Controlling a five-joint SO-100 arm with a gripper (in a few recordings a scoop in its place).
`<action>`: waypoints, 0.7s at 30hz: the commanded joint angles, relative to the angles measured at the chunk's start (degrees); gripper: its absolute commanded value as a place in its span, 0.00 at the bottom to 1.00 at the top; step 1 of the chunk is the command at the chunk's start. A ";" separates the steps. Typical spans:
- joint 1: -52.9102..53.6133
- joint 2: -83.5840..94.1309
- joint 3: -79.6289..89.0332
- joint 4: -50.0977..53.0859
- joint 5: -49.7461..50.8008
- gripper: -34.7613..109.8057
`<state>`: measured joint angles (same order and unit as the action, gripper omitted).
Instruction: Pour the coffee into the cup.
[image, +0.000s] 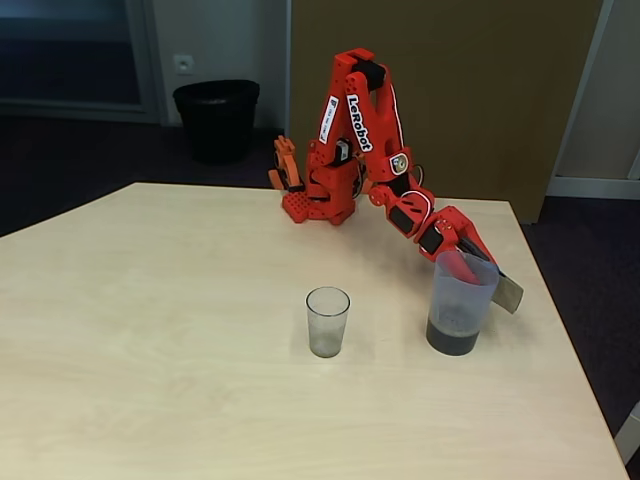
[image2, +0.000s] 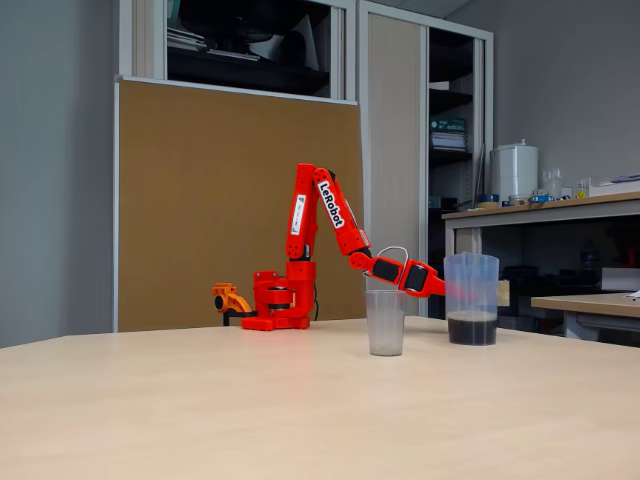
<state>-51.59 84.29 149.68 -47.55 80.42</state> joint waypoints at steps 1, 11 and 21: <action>0.53 -0.35 -2.29 -2.20 0.26 0.38; 1.41 -3.43 -6.77 -2.37 -0.70 0.37; 2.46 -4.75 -8.70 -2.81 -0.26 0.32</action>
<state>-49.57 78.57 142.03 -49.13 79.72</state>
